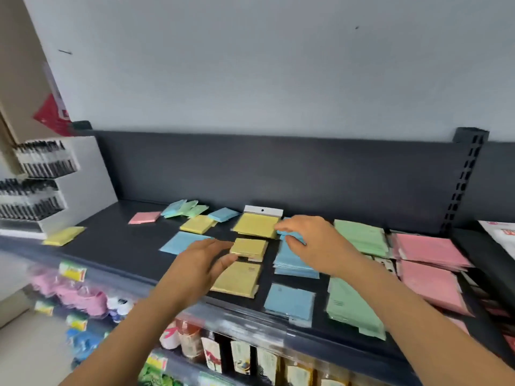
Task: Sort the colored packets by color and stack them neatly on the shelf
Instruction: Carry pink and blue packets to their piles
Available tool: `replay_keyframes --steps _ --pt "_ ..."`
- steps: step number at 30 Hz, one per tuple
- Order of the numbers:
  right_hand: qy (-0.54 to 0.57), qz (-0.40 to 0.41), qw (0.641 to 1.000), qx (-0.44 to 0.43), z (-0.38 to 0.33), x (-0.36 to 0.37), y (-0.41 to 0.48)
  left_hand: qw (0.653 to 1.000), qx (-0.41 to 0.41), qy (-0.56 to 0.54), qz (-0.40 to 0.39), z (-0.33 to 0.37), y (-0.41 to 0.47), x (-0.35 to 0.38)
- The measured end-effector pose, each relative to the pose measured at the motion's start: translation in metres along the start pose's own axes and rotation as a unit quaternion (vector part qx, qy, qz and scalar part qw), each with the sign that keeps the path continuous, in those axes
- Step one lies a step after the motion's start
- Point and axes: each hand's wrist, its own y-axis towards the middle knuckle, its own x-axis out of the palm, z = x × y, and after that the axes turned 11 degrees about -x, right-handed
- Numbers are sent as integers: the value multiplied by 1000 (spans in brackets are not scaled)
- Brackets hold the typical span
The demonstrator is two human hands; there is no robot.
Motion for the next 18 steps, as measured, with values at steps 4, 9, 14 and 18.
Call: replay_keyframes --steps 4,9,14,18 --pt "-14 -23 1000 -14 -28 42 57 1000 -24 6 15 -71 1 -25" --pt "-26 -44 999 -6 -76 106 133 999 -31 8 7 -171 10 -58" --pt "-22 -76 997 20 -113 162 200 999 -38 11 2 -265 35 -90" --pt "-21 -105 993 56 -129 191 232 999 -32 19 -9 -315 56 -101"
